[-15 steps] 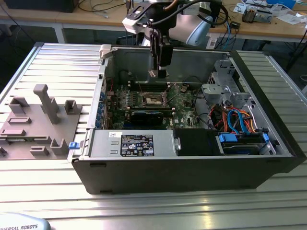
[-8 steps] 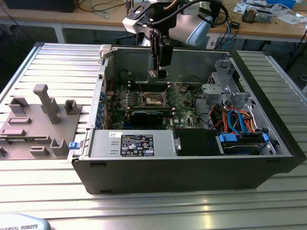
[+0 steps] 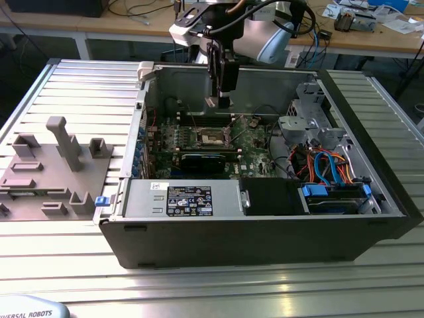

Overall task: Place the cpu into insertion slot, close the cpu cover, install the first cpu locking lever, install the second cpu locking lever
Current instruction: 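Place the cpu into insertion slot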

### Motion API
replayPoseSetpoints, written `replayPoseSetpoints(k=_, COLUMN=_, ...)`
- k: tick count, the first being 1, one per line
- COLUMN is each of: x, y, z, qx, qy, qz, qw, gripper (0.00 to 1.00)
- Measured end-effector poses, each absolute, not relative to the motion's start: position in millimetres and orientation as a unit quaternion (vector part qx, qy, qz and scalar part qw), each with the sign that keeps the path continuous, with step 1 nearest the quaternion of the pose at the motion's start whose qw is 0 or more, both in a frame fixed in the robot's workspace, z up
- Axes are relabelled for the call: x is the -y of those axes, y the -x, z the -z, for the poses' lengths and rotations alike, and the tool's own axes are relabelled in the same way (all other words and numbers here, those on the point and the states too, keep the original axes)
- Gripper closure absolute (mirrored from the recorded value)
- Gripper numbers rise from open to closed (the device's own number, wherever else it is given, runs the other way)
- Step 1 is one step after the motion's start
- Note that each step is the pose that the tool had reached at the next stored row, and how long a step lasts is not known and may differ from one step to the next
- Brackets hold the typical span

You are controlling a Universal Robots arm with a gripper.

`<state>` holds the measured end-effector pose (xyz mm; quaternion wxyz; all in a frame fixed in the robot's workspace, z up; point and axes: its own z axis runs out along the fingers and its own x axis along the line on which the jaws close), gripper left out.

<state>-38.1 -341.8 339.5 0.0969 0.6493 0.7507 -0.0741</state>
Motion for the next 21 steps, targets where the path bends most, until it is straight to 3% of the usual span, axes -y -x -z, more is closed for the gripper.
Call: replayPoseSetpoints(k=21, x=341.8, y=37.8, z=-339.5, qx=-0.750, qy=-0.649, qz=0.078, qw=0.101, gripper=0.46)
